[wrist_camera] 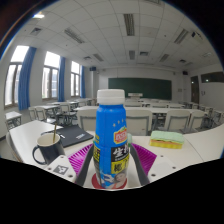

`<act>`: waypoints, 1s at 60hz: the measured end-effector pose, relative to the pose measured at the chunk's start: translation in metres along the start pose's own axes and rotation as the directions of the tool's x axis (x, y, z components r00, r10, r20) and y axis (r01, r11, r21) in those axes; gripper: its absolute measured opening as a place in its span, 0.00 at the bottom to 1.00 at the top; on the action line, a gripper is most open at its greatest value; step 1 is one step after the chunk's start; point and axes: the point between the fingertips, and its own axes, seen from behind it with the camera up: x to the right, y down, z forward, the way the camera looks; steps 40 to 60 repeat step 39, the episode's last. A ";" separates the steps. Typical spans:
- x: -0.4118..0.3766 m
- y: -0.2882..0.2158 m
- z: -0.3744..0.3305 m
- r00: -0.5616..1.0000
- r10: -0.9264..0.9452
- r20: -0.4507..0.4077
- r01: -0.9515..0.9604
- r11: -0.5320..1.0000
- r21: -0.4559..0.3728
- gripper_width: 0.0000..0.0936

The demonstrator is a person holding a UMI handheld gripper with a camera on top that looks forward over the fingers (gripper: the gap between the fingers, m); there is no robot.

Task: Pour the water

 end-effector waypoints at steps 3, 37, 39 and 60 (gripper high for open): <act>0.007 -0.001 -0.009 1.000 0.000 -0.014 0.000 1.000 -0.001 0.89; -0.038 0.039 -0.159 0.993 0.094 0.074 -0.096 0.995 0.028 0.90; -0.042 0.041 -0.160 0.990 0.110 0.087 -0.114 0.993 0.039 0.90; -0.042 0.041 -0.160 0.990 0.110 0.087 -0.114 0.993 0.039 0.90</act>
